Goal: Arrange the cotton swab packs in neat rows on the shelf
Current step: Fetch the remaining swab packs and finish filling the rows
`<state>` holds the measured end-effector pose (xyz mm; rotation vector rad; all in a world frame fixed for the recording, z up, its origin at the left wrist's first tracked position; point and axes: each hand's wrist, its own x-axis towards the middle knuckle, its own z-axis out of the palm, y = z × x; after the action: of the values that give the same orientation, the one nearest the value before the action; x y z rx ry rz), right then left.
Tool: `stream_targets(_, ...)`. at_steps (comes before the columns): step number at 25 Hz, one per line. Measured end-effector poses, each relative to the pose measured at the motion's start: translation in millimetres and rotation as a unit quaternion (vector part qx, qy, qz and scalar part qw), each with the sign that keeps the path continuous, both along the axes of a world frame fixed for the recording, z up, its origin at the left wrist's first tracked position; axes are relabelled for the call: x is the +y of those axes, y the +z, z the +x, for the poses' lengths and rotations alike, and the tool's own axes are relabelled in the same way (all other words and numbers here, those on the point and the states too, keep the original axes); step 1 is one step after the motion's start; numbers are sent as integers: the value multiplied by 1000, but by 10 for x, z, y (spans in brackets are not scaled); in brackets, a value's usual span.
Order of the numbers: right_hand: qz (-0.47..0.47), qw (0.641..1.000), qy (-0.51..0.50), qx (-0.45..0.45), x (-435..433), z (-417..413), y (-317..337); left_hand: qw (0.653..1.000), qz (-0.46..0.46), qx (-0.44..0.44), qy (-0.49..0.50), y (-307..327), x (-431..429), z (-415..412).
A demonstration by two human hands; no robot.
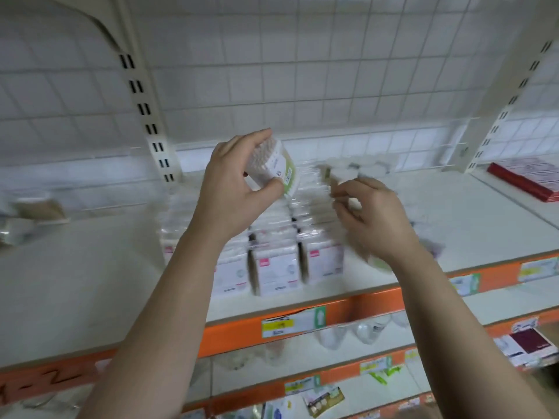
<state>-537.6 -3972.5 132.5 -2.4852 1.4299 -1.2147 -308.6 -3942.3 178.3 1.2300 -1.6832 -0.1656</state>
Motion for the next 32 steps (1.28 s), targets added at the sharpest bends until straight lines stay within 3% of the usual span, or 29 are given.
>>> stream_targets(7, -23, 998, -28, -42, -222, -1195, -70, 998, 17, -47, -34, -10, -462, -1157)
stream_targets(15, 8, 998, -51, -31, -413, -2072, -426, 988, 26, -123, -90, 4, -1125, -2080)
stream_targets(24, 118, 991, -61, 6, -504, -2397, -762, 954, 137, -255, -81, -125, -1861, -2529)
stream_targets(32, 134, 989, -63, 16, -555, -2408, -800, 901, 253, -350, -31, -317, -2041, -2719)
